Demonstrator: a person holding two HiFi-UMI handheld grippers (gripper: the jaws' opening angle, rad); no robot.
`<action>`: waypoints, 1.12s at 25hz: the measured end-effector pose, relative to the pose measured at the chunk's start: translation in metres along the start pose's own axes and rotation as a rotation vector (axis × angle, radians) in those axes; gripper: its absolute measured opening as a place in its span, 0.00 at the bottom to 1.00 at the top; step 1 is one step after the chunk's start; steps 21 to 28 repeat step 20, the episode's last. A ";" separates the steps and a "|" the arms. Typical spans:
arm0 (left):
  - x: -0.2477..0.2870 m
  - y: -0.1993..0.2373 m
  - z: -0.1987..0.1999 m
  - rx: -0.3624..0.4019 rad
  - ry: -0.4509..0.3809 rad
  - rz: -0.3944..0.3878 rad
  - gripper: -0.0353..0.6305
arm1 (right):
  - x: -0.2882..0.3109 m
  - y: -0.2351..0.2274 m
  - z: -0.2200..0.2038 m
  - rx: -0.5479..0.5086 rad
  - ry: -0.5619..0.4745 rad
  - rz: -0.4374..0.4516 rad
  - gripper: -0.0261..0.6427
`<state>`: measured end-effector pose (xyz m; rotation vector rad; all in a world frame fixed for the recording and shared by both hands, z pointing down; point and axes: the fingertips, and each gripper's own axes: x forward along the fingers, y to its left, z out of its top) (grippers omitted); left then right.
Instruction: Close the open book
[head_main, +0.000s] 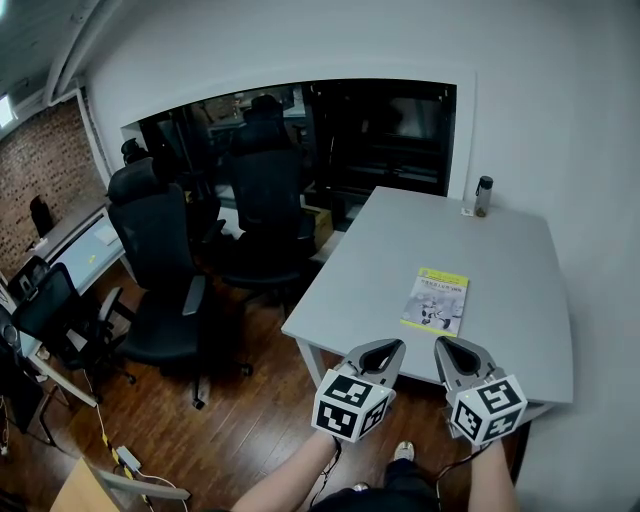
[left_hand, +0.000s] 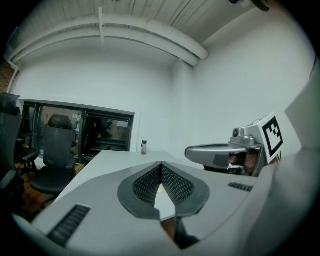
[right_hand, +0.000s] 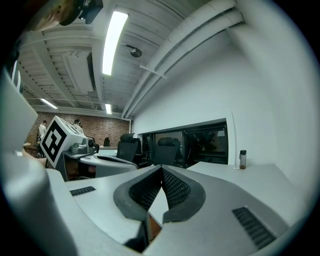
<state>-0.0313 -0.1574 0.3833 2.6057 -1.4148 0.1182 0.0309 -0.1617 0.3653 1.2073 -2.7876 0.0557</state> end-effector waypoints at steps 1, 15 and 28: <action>-0.001 -0.001 0.000 0.000 -0.002 -0.001 0.06 | -0.001 0.001 0.000 -0.001 -0.002 0.002 0.05; -0.006 -0.008 -0.002 -0.011 -0.009 -0.007 0.06 | -0.006 0.009 -0.002 0.002 -0.009 0.022 0.05; -0.006 -0.013 -0.001 -0.010 -0.009 -0.009 0.06 | -0.010 0.010 0.000 0.000 -0.010 0.025 0.05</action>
